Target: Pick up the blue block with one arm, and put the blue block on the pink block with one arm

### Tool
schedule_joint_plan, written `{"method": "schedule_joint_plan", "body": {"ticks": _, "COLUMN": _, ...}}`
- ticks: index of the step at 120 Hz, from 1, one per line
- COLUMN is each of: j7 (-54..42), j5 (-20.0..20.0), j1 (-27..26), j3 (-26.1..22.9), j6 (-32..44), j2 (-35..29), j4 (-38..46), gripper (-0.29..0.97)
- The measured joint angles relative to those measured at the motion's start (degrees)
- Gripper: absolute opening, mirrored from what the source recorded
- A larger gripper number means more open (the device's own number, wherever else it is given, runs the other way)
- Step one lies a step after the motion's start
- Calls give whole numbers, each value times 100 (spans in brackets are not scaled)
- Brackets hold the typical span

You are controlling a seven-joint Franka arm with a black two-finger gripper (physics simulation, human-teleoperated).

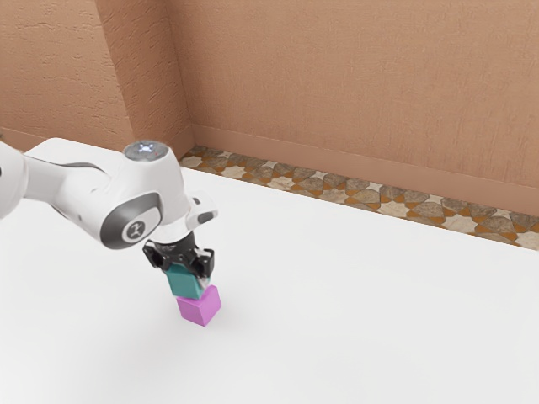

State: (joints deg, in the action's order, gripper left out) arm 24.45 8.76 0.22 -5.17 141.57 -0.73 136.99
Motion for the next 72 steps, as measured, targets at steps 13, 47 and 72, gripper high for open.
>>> {"method": "schedule_joint_plan", "body": {"ticks": 13, "j7": 15, "j5": 3, "j1": 43, "j3": -33, "j6": 1, "j2": -3, "j4": 0, "gripper": 38}}
{"method": "schedule_joint_plan", "body": {"ticks": 47, "j7": 23, "j5": 31, "j1": 321, "j3": -310, "j6": 7, "j2": -4, "j4": -2, "gripper": 38}}
{"method": "schedule_joint_plan", "body": {"ticks": 72, "j7": -52, "j5": -13, "j1": 255, "j3": -347, "j6": 16, "j2": -8, "j4": -1, "gripper": 41}}
